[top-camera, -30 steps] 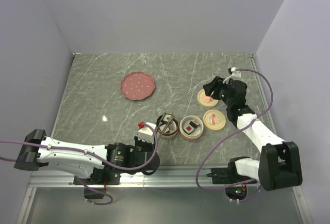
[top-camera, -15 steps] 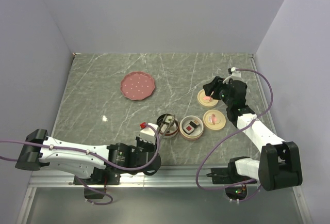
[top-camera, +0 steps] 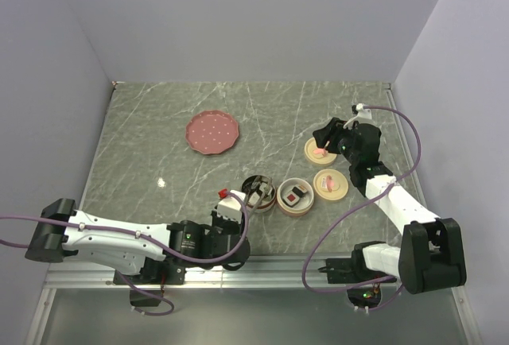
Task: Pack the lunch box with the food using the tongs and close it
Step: Place the food into the lunch box
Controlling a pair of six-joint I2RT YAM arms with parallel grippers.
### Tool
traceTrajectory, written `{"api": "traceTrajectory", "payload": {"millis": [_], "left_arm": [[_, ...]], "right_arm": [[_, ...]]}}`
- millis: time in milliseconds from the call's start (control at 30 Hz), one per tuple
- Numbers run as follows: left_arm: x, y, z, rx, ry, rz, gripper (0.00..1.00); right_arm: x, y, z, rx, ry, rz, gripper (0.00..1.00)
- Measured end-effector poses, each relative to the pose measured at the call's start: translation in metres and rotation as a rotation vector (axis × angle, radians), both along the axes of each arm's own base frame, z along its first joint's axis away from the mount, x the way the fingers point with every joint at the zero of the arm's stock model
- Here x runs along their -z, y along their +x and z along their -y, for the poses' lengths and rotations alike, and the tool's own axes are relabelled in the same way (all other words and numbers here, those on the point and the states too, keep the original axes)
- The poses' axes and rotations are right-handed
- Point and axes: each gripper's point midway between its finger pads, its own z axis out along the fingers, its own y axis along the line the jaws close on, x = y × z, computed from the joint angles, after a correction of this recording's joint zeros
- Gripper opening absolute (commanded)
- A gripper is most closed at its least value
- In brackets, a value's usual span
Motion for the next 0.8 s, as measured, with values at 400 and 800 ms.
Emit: {"api": "traceTrajectory", "payload": {"millis": [400,800], "left_arm": [[-0.007,0.0,-0.001,-0.018,-0.013,0.015,0.42],[-0.041,0.016,-0.012,-0.103,-0.074,0.097,0.45]], "right_arm": [[0.002,0.0,-0.001,-0.004,0.0,-0.005,0.61],[0.005,0.0,-0.001,-0.004,0.0,-0.013,0.61]]}}
